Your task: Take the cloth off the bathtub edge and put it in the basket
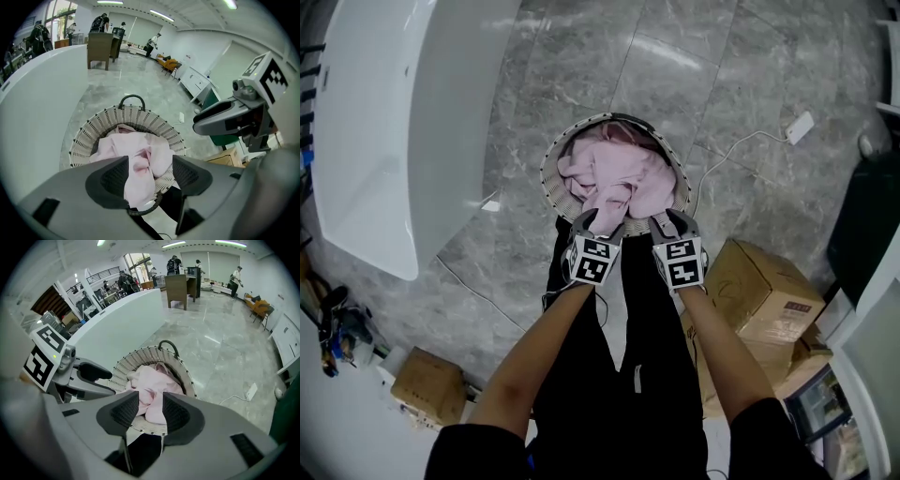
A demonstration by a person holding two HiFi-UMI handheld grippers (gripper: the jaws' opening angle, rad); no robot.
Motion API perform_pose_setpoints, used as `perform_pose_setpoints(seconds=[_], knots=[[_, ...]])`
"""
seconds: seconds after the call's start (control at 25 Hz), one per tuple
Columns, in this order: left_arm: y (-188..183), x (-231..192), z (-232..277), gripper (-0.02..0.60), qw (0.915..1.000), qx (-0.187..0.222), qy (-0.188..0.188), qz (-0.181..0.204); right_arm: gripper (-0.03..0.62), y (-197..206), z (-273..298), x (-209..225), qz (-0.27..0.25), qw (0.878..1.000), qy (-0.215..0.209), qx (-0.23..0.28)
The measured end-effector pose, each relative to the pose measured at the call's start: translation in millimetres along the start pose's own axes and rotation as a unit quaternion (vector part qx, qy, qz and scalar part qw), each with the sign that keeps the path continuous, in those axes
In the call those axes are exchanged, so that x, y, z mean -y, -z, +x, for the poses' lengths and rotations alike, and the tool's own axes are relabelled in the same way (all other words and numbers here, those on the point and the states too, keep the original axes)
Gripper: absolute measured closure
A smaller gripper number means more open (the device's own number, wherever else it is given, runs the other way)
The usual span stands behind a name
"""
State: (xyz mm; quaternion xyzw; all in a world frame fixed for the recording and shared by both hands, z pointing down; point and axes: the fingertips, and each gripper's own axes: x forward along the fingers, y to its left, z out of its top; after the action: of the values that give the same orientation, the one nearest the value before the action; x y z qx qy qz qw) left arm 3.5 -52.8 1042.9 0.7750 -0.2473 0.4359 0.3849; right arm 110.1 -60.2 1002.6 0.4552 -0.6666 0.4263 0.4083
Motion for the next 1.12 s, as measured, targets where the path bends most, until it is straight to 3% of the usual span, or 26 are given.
perform_pose_setpoints(seconds=[0.36,0.6,0.8,1.12], knots=[[-13,18,-42,0.295,0.9993,0.033,0.001,-0.018,0.424,4,-45,-4,-0.001,1.0,0.002,0.015],[-54,35,-98,0.295,0.9951,0.094,-0.005,-0.031,0.424,-39,-108,-5,0.016,0.997,-0.002,0.081],[-104,37,-165,0.295,0.9812,0.178,-0.031,-0.068,0.424,-91,-181,-14,0.011,0.987,-0.014,0.161],[-194,106,-286,0.295,0.9548,0.295,-0.022,-0.028,0.424,-163,-312,-38,-0.003,0.961,-0.032,0.273]])
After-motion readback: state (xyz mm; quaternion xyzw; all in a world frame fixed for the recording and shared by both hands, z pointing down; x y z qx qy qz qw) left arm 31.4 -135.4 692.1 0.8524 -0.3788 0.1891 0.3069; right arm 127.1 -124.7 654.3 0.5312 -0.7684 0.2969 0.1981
